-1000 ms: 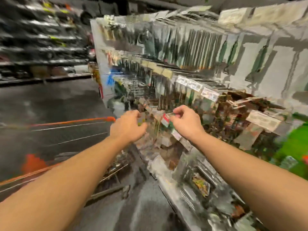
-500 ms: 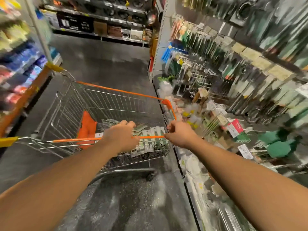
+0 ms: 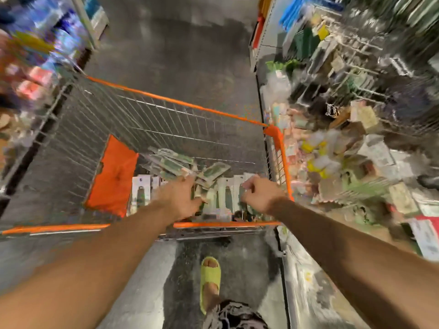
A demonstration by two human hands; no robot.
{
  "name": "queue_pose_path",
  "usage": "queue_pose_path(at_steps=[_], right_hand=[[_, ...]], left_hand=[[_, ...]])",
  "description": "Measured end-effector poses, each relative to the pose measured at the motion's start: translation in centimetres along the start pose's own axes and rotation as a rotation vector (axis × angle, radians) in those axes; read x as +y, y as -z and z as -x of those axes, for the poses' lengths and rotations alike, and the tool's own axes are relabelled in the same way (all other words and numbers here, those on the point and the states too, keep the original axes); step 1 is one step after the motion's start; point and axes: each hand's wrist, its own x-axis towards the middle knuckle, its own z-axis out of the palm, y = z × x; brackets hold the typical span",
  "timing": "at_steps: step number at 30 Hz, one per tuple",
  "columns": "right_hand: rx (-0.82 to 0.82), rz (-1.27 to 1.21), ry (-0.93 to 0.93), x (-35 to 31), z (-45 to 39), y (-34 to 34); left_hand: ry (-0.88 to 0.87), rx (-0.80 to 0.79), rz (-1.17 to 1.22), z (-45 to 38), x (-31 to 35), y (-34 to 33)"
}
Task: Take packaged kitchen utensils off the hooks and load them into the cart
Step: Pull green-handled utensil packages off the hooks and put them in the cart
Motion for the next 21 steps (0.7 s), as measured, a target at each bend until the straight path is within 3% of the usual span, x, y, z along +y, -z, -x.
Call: queue_pose_path(at_steps=[7, 13, 21], right_hand=[[-0.181, 0.061, 0.007, 0.3, -10.8, -1.5], [-0.278, -0.055, -0.068, 1.1, -16.8, -7.1], [-0.184, -0.28, -0.301, 2.1, -24.0, -11.9]], left_hand=[[0.131, -0.048, 0.118, -7.9, -1.5, -2.5], [0.176, -0.131, 0.164, -12.0, -4.9, -6.1], [0.076, -0.081, 0.478, -21.6, -6.7, -10.1]])
